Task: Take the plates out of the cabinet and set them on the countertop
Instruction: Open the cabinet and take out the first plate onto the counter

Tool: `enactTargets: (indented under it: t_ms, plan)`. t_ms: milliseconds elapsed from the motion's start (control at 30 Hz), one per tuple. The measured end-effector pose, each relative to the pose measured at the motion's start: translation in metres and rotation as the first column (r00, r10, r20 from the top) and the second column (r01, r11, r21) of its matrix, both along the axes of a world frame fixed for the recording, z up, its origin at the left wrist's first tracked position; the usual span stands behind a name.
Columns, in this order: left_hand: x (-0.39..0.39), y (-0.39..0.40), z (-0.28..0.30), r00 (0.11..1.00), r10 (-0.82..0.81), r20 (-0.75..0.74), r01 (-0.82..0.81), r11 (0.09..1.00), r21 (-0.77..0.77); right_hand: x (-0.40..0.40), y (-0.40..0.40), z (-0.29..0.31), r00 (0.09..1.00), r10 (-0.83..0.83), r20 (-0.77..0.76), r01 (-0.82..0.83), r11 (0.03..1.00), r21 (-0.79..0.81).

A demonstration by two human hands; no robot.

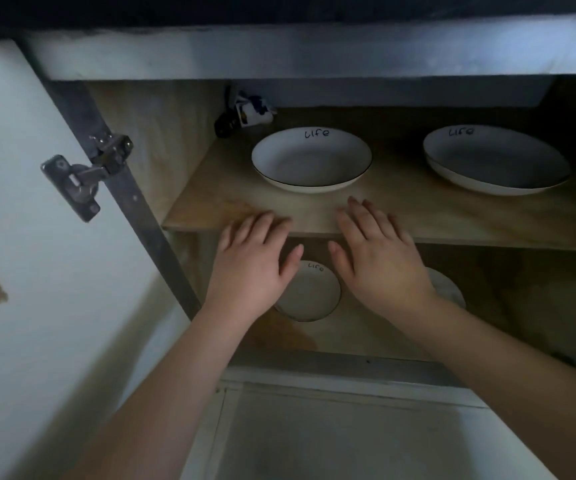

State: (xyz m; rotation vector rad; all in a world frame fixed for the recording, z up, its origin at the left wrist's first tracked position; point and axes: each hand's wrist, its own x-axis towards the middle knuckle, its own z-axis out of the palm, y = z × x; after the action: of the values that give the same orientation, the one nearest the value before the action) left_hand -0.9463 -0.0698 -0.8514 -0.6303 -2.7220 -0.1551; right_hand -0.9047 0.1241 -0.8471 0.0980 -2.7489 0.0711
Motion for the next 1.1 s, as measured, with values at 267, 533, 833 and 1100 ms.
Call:
enactTargets:
  t_ms: [267, 533, 833, 1100]
  plan:
    - [-0.016, -0.002, 0.026, 0.997, 0.000, 0.078, -0.014, 0.982, 0.189, -0.013, 0.000, 0.021, 0.998, -0.061, -0.011, 0.059, 0.991, -0.122]
    - [-0.067, 0.006, 0.052, 0.942, 0.041, 0.334, -0.192, 0.881, 0.433, -0.059, 0.015, 0.049, 0.962, -0.131, 0.239, 0.219, 0.895, -0.389]
    - [-0.067, -0.001, 0.052, 0.941, -0.006, 0.338, -0.115, 0.934, 0.337, -0.047, 0.011, 0.055, 0.935, -0.088, 0.345, 0.207, 0.922, -0.327]
    - [-0.051, -0.005, 0.063, 0.949, -0.070, 0.307, -0.179, 0.682, 0.709, -0.031, 0.015, 0.065, 0.972, -0.162, 0.170, 0.234, 0.610, -0.757]
